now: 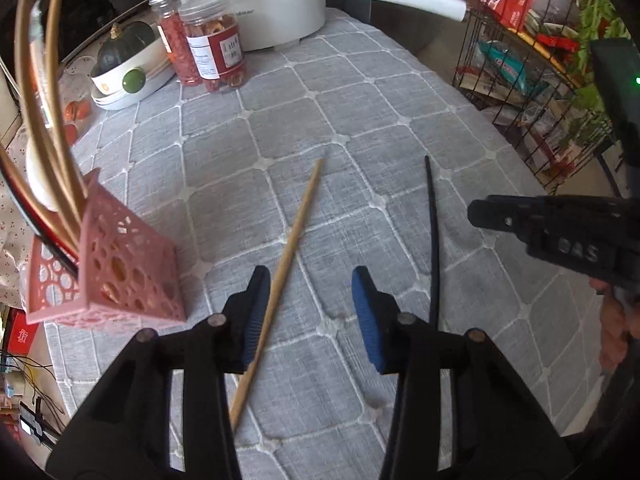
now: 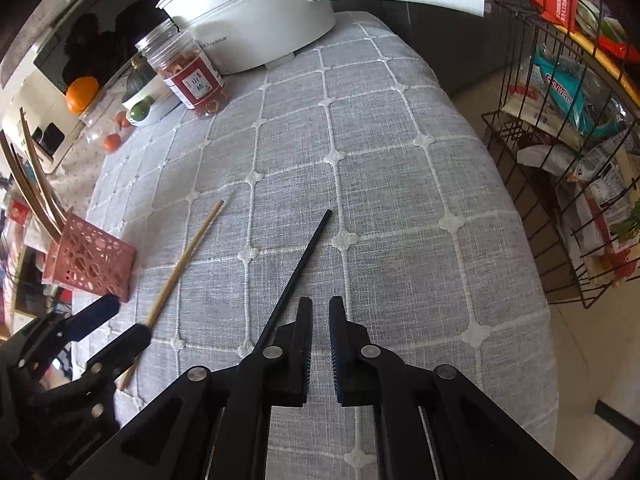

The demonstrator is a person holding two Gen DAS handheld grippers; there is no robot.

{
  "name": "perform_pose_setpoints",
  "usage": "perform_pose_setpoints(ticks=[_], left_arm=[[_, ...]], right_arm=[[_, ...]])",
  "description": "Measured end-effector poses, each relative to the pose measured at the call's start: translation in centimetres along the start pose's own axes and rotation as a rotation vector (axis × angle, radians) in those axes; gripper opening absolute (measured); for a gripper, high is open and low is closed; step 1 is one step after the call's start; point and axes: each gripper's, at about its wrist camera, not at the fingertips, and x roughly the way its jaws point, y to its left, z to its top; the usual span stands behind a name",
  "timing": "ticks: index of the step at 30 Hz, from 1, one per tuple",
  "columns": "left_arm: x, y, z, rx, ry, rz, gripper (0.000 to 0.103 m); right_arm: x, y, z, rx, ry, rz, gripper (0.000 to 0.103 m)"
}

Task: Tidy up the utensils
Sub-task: 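Grasp the last wooden chopstick with the left tool while the right tool reaches the black chopstick, then lift the wooden chopstick with the left tool while the right tool grasps the black chopstick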

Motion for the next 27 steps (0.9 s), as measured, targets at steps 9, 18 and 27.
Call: perform_pose_setpoints(ticks=[9, 18, 27], left_arm=[[4.0, 0.9, 1.7, -0.040, 0.025, 0.094, 0.035], [3.6, 0.1, 1.6, 0.000, 0.014, 0.091, 0.007], [-3.4, 1.6, -1.6, -0.006, -0.099, 0.019, 0.007]], right_arm=[[0.1, -0.7, 0.7, 0.042, -0.004, 0.024, 0.053], [1.2, -0.2, 0.8, 0.017, 0.008, -0.017, 0.053], [2.9, 2.6, 0.7, -0.044, 0.041, -0.043, 0.053]])
